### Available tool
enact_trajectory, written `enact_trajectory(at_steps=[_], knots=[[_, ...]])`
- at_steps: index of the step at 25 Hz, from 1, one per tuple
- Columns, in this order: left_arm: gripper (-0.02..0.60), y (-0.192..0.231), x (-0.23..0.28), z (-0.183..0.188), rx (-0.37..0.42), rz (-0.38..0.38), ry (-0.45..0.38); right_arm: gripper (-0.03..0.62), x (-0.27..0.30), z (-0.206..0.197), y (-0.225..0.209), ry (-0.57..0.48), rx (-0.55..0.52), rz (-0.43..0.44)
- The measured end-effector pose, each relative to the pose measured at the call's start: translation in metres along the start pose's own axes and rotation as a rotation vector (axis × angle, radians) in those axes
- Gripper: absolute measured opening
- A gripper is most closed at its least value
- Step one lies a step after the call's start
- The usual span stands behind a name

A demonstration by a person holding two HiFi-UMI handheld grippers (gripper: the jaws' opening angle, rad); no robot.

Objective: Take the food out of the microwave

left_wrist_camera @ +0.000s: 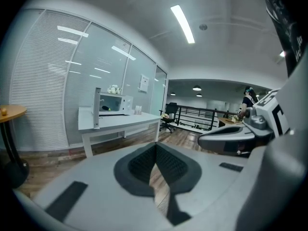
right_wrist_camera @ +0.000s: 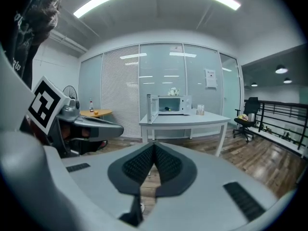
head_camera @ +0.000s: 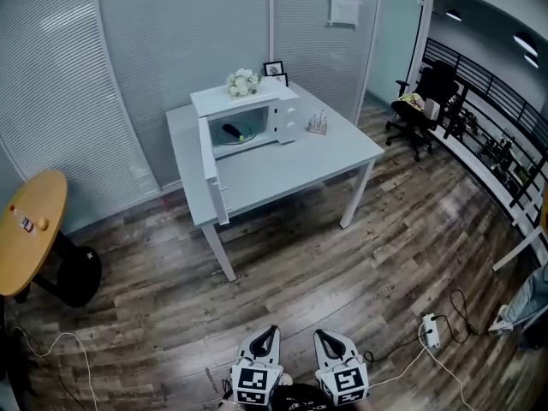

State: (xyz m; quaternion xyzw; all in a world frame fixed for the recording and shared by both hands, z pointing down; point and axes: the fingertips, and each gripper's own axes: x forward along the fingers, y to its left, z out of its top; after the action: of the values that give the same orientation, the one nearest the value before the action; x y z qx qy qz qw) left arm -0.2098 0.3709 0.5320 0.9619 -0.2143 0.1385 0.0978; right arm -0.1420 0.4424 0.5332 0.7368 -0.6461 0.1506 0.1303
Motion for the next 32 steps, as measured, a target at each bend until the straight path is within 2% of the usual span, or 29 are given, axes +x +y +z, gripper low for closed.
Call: enact_trajectory(at_steps=[16,25,32], knots=[[0.008,0.072,0.085,0.043,0.03,-0.033,-0.004,0.003,0.09,0.038,-0.043,-0.004,0.038,-0.073],[0.008,0.119,0.131,0.063,0.053,-0.083,-0.012,0.005,0.149,0.063,-0.051,-0.017,0.051,-0.128],[0.008,0.142,0.151,0.075,0.074,-0.111,-0.015,0.005,0.172,0.073,-0.053,-0.026,0.075,-0.168]])
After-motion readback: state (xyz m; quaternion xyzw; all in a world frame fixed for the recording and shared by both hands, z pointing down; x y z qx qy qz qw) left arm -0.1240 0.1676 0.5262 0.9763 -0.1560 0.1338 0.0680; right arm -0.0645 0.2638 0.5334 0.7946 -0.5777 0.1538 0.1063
